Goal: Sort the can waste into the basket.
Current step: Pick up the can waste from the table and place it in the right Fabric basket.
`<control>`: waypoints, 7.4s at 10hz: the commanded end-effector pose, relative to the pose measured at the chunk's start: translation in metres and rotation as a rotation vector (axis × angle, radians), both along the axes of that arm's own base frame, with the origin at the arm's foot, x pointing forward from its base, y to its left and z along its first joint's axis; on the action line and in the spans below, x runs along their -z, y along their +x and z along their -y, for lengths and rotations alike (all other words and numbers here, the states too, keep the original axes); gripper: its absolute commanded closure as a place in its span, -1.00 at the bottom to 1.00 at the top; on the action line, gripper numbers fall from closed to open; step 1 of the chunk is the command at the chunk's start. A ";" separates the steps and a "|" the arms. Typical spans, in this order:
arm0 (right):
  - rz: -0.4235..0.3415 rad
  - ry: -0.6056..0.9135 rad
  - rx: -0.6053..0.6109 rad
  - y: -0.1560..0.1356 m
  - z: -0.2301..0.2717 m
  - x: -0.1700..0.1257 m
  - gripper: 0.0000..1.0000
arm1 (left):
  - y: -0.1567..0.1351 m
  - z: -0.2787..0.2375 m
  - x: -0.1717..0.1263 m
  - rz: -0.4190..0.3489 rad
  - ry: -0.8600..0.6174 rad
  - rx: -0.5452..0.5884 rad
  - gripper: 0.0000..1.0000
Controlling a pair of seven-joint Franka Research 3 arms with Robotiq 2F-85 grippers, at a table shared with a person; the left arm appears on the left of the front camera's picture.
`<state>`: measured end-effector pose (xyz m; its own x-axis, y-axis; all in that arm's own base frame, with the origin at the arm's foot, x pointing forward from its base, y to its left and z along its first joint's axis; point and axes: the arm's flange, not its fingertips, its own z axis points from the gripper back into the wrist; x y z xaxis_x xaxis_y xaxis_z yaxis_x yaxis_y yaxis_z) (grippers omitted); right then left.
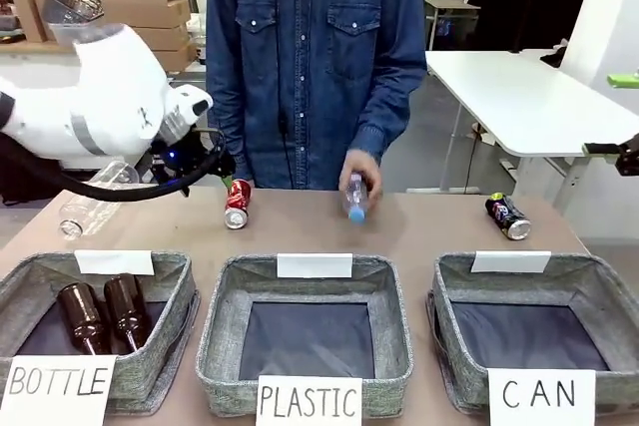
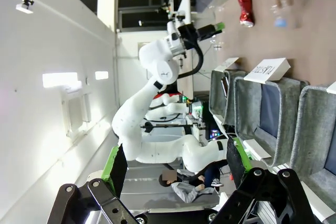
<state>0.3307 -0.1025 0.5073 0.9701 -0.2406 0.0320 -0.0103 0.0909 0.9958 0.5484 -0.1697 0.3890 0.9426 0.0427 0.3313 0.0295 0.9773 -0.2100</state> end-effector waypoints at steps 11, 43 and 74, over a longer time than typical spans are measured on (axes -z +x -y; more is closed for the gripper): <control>0.029 0.012 -0.003 0.001 0.000 -0.001 -1.00 | 0.066 0.035 0.076 -0.133 0.011 -0.089 1.00; -0.068 -0.098 0.125 -0.050 0.104 -0.041 -1.00 | -0.296 0.178 -0.210 0.522 -0.233 1.418 0.22; -0.115 -0.180 -0.057 -0.017 0.084 -0.042 -1.00 | -0.368 0.091 -0.208 0.170 -0.087 1.402 -1.00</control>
<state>0.3088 -0.1896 0.5403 0.9683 -0.2486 -0.0248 0.0843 0.2317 0.9691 0.1932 -0.3421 0.6088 0.0452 -0.8482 0.5277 0.9638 -0.1020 -0.2465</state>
